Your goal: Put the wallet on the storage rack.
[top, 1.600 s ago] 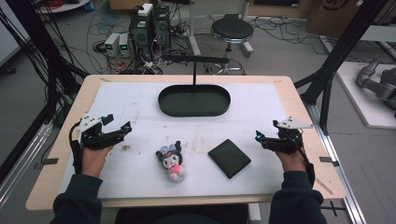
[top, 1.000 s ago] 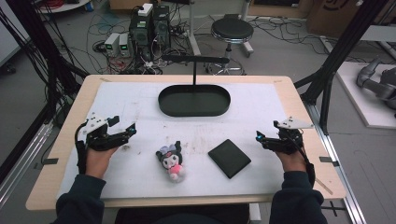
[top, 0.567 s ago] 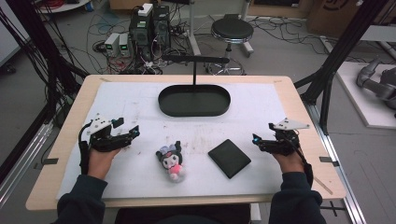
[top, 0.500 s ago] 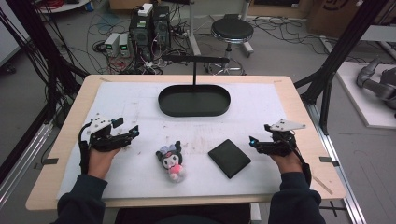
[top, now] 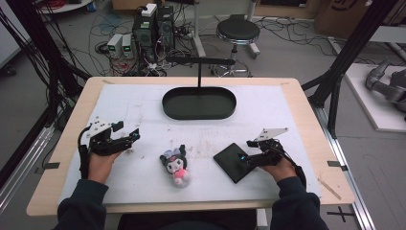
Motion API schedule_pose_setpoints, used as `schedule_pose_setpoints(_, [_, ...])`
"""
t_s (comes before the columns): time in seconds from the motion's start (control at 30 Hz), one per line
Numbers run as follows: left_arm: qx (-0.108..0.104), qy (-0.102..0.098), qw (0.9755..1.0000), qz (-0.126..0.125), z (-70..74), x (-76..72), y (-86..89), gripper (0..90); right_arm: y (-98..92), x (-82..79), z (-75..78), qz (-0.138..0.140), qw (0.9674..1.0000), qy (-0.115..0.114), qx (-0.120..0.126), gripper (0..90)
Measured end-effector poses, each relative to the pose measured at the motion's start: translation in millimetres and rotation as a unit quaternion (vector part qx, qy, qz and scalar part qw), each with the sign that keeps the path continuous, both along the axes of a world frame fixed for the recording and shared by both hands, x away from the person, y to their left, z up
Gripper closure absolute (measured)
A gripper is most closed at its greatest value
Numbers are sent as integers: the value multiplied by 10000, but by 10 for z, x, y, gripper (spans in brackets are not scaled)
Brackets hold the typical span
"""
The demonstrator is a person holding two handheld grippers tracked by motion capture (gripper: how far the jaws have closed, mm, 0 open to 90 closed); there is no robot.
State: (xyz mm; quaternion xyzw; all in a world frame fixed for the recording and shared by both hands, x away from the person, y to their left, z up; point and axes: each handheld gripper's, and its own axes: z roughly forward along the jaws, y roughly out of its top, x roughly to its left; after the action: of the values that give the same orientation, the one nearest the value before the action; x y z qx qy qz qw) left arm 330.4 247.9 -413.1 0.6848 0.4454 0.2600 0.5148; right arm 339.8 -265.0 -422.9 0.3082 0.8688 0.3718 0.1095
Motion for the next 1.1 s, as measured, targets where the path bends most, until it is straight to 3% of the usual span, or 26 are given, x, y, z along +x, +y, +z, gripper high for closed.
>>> schedule_pose_setpoints(0.1, [0,13,10000,1,-5,3,6,263,52,24,-66,48,9994,256,-215,372])
schedule_pose_setpoints(0.17, [4,16,10000,0,-7,3,5,263,49,38,-86,45,9992,349,-209,372])
schedule_pose_setpoints(0.23, [10,34,10000,-11,-11,6,1,263,23,65,-114,45,9984,554,-68,375])
schedule_pose_setpoints(0.33, [16,51,10000,-22,-19,13,-11,264,-2,89,-137,174,9976,661,50,428])
schedule_pose_setpoints(0.47, [31,65,10000,-27,-22,15,-13,265,-28,112,-144,67,9953,944,216,482])
schedule_pose_setpoints(0.6, [5,81,10000,-8,-25,16,-6,265,-62,115,-108,-87,9955,917,213,633])
schedule_pose_setpoints(0.67, [14,81,10000,-5,-26,18,-3,265,-106,110,-69,-124,9966,786,223,808])
schedule_pose_setpoints(0.8, [-16,83,10000,12,-28,17,-2,266,-121,98,-38,-135,9973,703,157,874])
schedule_pose_setpoints(0.93, [-2,87,10000,21,-24,14,7,266,-170,90,30,-204,9978,566,260,891])
schedule_pose_setpoints(1.03, [-15,88,10000,27,-26,15,11,266,-286,81,122,-461,9975,356,408,893])
schedule_pose_setpoints(1.07, [-16,88,10000,24,-26,16,11,266,-377,71,180,-666,9966,213,445,893])
schedule_pose_setpoints(1.1, [-15,86,10000,28,-27,17,11,266,-377,71,180,-666,9966,213,445,893])
